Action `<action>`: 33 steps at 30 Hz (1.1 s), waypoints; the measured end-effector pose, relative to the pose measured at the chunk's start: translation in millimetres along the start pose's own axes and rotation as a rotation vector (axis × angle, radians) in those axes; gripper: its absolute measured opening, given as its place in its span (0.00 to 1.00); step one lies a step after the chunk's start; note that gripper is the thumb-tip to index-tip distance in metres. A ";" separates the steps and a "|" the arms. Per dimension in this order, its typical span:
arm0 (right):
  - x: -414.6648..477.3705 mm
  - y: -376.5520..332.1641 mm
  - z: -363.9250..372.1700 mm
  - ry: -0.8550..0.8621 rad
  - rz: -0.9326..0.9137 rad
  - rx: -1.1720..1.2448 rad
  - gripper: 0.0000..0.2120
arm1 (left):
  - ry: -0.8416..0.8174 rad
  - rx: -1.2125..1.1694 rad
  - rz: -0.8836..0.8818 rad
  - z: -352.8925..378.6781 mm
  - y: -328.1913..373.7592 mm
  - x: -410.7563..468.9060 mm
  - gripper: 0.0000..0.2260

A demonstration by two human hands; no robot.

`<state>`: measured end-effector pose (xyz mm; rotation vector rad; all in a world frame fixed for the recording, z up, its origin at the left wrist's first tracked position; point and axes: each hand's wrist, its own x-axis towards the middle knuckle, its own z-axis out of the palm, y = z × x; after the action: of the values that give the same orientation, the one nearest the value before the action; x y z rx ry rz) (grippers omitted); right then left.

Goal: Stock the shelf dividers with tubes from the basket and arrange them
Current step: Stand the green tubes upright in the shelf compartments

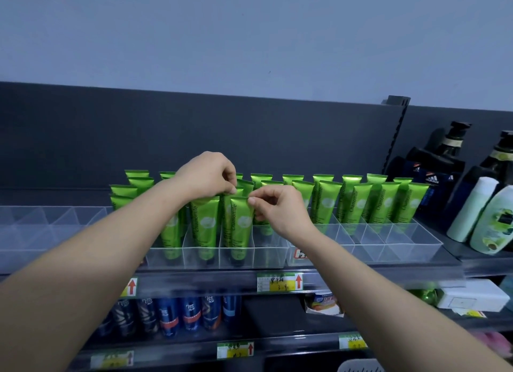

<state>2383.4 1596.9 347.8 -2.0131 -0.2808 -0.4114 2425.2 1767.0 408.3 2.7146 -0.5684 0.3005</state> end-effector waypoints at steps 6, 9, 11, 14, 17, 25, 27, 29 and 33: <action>-2.5 0.4 3.1 0.000 0.002 -0.024 0.04 | 0.016 0.005 0.014 -1.3 0.1 -1.8 0.03; -8.4 0.4 2.7 0.008 0.016 -0.055 0.07 | 0.020 0.027 0.027 -2.5 3.4 -4.7 0.04; -12.8 -0.8 -2.8 0.028 0.023 -0.106 0.08 | 0.032 0.046 0.036 -3.8 5.1 -6.8 0.05; -20.3 -2.0 -21.2 0.113 0.004 -0.219 0.08 | 0.091 0.038 0.072 -4.2 10.6 -6.8 0.07; -34.1 -1.0 -48.2 0.207 0.003 -0.384 0.08 | 0.166 0.043 0.151 -1.4 27.9 -4.9 0.11; -95.9 33.8 -113.8 0.236 0.186 -0.799 0.14 | 0.154 0.250 0.481 43.4 116.4 -17.3 0.11; -114.4 48.0 -129.2 0.202 0.255 -0.883 0.17 | 0.123 0.301 0.545 66.1 137.5 -24.2 0.12; -132.7 60.8 -143.2 0.181 0.324 -0.951 0.20 | 0.079 0.346 0.600 91.2 156.0 -32.4 0.13; -174.4 92.6 -169.4 0.115 0.408 -1.020 0.24 | -0.014 0.391 0.638 139.9 190.0 -54.5 0.13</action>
<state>2229.9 1400.3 274.0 -2.9257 0.5221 -0.4480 2314.8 1569.9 320.8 2.8107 -1.5180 0.6027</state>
